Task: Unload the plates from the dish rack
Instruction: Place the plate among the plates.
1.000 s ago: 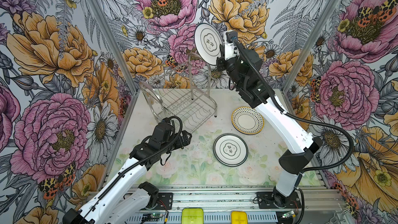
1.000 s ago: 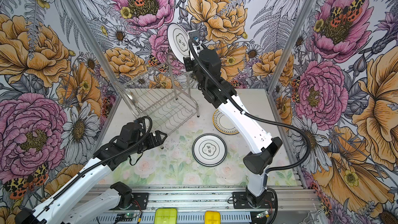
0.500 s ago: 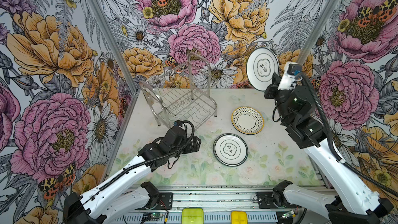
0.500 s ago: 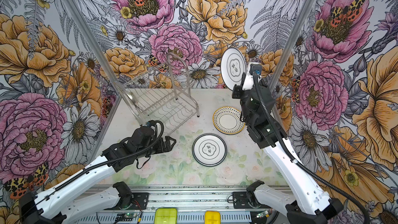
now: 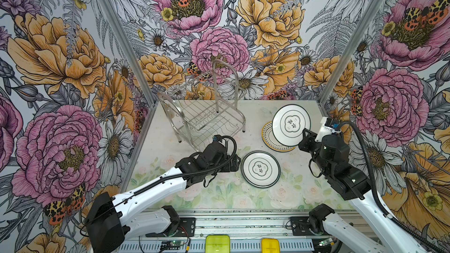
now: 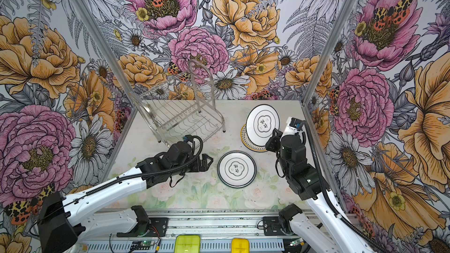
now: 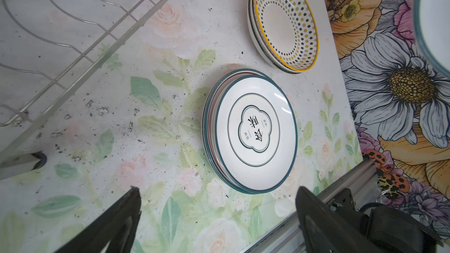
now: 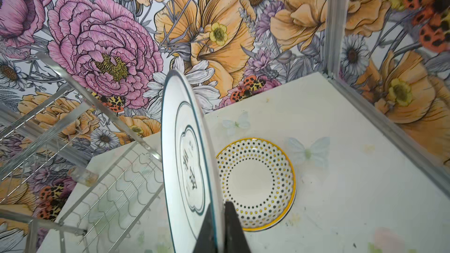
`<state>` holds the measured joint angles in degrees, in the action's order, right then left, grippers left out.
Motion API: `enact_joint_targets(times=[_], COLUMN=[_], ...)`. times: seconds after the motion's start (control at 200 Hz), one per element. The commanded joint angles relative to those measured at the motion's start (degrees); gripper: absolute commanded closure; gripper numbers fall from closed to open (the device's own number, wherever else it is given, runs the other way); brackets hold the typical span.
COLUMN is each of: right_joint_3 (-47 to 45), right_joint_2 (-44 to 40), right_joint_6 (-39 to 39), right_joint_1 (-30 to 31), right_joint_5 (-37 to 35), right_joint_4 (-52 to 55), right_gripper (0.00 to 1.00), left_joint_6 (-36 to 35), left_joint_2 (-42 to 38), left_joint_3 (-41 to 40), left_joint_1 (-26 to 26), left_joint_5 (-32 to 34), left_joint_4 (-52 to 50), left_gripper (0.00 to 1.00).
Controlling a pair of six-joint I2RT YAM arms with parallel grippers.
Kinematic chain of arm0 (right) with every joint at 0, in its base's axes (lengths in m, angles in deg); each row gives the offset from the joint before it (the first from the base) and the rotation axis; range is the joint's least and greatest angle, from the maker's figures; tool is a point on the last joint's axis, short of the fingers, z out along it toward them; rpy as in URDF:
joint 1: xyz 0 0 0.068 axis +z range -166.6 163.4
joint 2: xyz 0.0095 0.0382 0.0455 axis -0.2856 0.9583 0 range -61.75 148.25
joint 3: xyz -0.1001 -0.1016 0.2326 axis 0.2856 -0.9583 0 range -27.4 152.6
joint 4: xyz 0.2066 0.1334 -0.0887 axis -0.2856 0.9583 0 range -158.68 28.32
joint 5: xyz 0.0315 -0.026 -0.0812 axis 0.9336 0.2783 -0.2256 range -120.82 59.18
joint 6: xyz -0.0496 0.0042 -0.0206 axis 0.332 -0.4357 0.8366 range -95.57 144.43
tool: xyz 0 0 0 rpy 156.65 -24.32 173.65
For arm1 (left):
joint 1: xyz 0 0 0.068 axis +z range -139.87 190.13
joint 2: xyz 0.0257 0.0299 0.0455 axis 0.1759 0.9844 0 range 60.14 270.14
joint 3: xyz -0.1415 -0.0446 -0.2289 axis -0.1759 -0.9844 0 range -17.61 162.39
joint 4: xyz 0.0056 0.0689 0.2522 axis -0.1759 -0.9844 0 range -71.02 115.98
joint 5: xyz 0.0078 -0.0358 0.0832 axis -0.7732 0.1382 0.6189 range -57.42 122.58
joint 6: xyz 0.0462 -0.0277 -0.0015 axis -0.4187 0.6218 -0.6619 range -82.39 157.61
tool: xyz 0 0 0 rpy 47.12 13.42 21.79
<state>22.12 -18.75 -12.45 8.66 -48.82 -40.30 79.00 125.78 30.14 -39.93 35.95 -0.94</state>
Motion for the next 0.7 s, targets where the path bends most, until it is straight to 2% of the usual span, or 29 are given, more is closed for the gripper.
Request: enact_joint_targets(times=[0.0,0.2,0.691], right_joint_3=[-1.10,-0.30,-3.47], right_joint_2=[2.79,7.76,13.12], right_joint_6=[-8.57,-12.32,-19.46], right_joint_1=[-0.20,-0.56,-1.79], right_joint_5=[8.43,16.87,26.70], right_joint_4=[0.10,-1.26,-10.62], right_gripper=[1.00,1.00,1.00], left_joint_6=[-1.35,-1.22,0.40], left_joint_2=[1.42,3.98,11.03], left_joint_3=[2.16,1.30,0.28], left_joint_1=[-0.13,1.24,7.41], left_joint_5=[-1.07,-4.71,-13.24], left_joint_4=[4.38,11.04,23.89], left_gripper=[0.01,0.02,0.08])
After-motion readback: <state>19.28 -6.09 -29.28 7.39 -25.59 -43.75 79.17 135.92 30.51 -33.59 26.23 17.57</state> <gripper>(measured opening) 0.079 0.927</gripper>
